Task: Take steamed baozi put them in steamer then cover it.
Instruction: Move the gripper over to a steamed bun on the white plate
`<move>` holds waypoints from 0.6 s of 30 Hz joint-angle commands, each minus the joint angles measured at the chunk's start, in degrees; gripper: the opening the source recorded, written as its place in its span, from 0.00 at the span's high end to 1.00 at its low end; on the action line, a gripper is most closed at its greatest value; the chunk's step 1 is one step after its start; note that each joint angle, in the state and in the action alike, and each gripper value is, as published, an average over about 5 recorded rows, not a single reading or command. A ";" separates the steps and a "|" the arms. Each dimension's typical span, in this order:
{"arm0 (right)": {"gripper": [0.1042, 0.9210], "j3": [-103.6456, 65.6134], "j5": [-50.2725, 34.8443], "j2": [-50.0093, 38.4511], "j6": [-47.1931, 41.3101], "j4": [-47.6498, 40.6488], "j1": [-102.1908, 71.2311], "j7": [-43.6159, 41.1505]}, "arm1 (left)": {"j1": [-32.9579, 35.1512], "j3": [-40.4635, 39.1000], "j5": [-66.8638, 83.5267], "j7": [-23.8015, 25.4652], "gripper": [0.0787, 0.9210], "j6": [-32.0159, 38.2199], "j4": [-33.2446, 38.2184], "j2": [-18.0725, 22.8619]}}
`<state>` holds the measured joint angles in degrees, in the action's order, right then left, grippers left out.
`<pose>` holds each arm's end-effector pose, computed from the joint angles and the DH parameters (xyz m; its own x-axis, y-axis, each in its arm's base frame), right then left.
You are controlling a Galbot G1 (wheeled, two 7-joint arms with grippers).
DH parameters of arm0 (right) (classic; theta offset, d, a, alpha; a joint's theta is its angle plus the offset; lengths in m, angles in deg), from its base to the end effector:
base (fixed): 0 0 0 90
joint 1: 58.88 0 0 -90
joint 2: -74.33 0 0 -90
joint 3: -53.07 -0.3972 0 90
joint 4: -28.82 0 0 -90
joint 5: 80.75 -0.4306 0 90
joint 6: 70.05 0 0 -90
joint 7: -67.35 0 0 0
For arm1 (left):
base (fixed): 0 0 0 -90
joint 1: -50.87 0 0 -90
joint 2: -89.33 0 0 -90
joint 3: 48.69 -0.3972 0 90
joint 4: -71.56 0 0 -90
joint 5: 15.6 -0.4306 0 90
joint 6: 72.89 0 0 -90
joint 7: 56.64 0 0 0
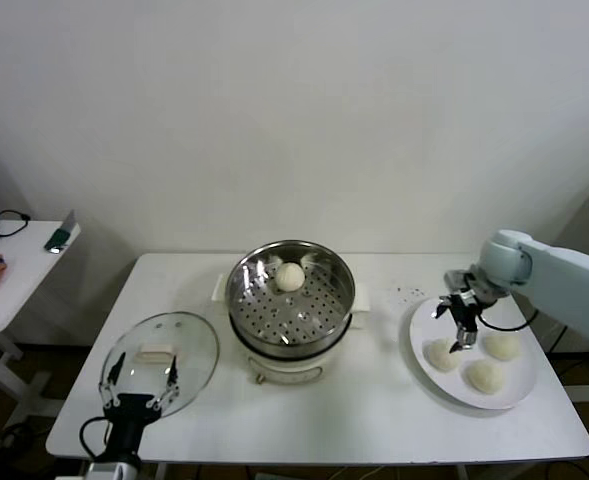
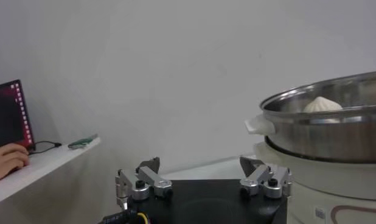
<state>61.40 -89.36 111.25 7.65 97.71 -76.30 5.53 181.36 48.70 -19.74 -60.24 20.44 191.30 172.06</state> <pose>0.6023 -0.2028 -0.2500 -0.0318 -0.0770 0.9965 -0.9992 -0.0217 -0.0336 0.1677 0.0709 -0.3746 -0.9902 -0.0945 0.1027 -0.0656 0.9646 0.2553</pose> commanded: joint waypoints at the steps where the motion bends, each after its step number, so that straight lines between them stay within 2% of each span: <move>1: 0.12 -4.06 2.79 0.30 -0.88 -2.78 -6.65 -0.07 | -0.01 0.20 -0.08 -0.08 0.12 -0.02 -0.54 -0.12; 13: 0.12 -5.96 2.81 2.60 -0.83 -5.48 -8.31 0.17 | 0.17 0.14 -0.10 -0.05 0.12 0.33 -1.42 -0.12; 18: 0.19 -6.53 2.16 2.82 -0.80 -5.48 -8.45 0.17 | 0.16 -0.07 -0.26 -0.03 0.12 0.35 -1.49 -0.08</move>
<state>56.39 -87.39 113.54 6.93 93.31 -83.05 5.69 181.49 48.75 -19.84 -60.32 20.78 189.94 171.98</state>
